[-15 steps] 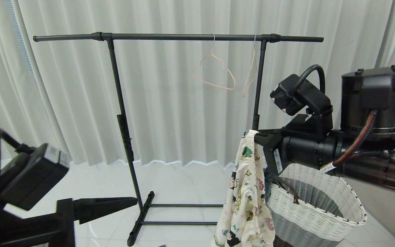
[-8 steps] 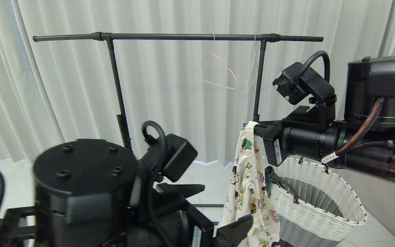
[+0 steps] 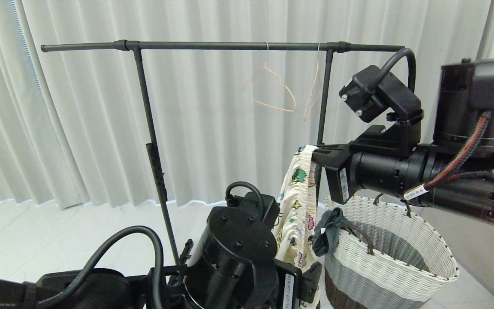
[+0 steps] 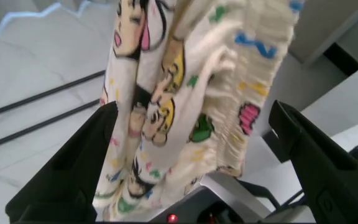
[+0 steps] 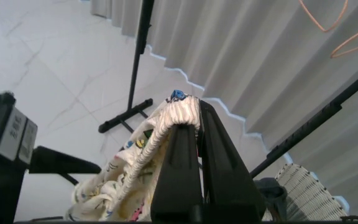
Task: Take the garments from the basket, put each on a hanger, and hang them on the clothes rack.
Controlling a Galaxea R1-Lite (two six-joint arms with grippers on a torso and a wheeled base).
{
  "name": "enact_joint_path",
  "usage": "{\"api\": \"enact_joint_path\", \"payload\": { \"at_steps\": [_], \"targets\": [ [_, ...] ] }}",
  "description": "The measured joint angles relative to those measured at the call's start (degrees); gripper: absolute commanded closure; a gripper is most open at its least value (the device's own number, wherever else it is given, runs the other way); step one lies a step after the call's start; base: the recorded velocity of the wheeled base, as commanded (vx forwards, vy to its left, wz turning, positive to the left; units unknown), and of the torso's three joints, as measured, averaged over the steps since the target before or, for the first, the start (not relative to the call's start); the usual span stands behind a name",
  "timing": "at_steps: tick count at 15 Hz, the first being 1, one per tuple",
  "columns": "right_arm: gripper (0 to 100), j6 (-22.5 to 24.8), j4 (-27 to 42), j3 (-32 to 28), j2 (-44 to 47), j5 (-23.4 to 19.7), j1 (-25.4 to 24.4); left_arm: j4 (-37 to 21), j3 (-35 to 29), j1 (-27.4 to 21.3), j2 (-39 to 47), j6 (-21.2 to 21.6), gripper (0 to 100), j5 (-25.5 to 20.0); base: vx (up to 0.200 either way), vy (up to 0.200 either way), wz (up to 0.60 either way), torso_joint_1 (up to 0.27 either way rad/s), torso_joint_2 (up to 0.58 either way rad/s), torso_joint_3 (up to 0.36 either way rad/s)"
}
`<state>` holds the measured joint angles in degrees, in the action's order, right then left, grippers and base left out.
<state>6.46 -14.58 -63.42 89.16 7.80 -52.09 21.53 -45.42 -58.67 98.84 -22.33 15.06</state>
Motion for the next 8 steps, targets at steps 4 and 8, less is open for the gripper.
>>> {"api": "enact_joint_path", "payload": {
  "at_steps": [4,8],
  "targets": [
    [100,0.0,0.0,-0.5,0.0,0.0,-0.3,0.0,0.4,0.8,-1.0,0.1,0,-4.3,0.000,0.000,0.00,0.000,0.00,0.000],
    [100,0.0,0.0,-0.9,0.0,0.0,-0.4,0.0,-2.5,2.5,1.5,0.0,0,-4.8,0.000,0.000,0.00,0.000,0.00,0.000]
  ]
}}
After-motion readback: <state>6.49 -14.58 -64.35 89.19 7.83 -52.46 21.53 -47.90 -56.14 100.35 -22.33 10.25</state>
